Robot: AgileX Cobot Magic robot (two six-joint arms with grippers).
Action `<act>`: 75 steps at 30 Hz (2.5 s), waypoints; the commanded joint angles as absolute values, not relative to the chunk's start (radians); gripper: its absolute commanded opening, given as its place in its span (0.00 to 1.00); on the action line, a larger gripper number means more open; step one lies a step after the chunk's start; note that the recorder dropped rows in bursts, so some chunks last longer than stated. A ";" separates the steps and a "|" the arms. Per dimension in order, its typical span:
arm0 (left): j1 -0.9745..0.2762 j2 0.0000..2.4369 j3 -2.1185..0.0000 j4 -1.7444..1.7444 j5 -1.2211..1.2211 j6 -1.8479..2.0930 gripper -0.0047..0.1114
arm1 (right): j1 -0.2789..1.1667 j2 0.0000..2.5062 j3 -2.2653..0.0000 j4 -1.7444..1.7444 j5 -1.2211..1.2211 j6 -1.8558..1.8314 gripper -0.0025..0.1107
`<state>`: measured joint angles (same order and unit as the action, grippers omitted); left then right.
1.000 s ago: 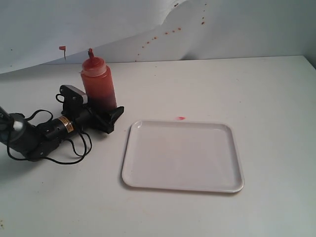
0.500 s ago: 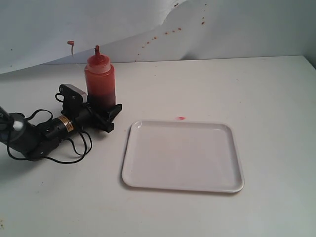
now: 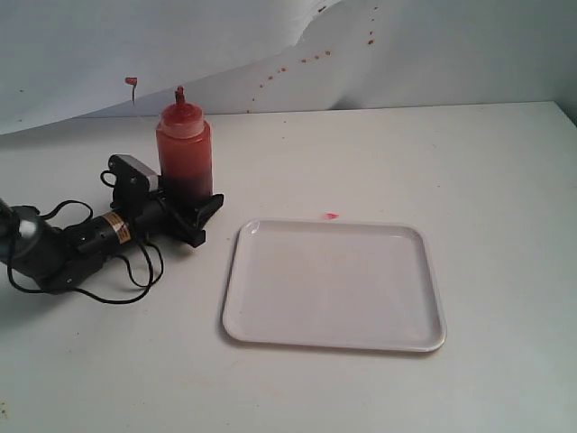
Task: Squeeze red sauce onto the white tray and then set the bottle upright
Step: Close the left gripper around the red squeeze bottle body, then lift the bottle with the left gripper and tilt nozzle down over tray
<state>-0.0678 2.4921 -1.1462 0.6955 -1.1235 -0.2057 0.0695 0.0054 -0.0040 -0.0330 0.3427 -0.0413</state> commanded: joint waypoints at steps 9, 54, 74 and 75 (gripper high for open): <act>0.051 2.438 -1.143 1.120 -1.221 -0.231 0.04 | 0.071 0.000 0.000 -0.033 0.340 -0.047 0.02; -0.205 2.012 -0.861 0.894 -1.138 0.335 0.04 | 0.487 0.535 -0.524 0.134 0.110 -0.013 0.02; -0.423 2.012 -0.783 0.158 -1.127 1.323 0.04 | 0.297 1.310 -0.537 0.366 -0.590 -0.062 0.20; -0.443 2.012 -0.783 0.116 -1.127 1.392 0.04 | 0.297 1.318 -0.537 0.339 -0.610 -0.061 0.20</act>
